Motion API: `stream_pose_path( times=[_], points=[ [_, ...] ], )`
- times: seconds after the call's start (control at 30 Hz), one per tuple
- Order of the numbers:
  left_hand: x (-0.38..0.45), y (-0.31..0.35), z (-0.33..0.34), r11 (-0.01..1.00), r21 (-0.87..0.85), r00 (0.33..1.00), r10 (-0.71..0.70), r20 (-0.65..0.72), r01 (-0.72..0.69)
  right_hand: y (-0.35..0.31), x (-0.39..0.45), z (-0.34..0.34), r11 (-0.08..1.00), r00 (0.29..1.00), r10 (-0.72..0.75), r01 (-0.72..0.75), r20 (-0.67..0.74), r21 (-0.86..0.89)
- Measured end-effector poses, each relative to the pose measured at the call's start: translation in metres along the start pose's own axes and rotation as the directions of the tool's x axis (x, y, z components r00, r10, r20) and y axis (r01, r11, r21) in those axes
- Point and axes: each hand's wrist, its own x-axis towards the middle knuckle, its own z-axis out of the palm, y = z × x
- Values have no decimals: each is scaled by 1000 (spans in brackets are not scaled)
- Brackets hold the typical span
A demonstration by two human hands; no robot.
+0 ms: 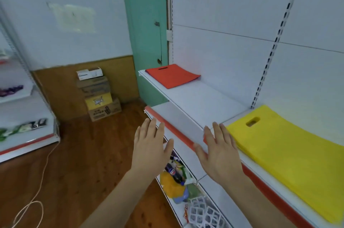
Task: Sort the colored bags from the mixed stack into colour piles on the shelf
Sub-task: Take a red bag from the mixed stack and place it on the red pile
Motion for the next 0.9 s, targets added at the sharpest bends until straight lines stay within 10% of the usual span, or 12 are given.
stream_pose_path(
  times=[0.33, 0.9],
  points=[
    [116, -108, 33, 996, -2, 996, -85, -11, 85, -67, 150, 76, 998, 990, -40, 45, 136, -32],
    [378, -236, 95, 970, -68, 966, 240, 97, -234, -132, 344, 172, 955, 961, 275, -272, 11, -116]
  ],
)
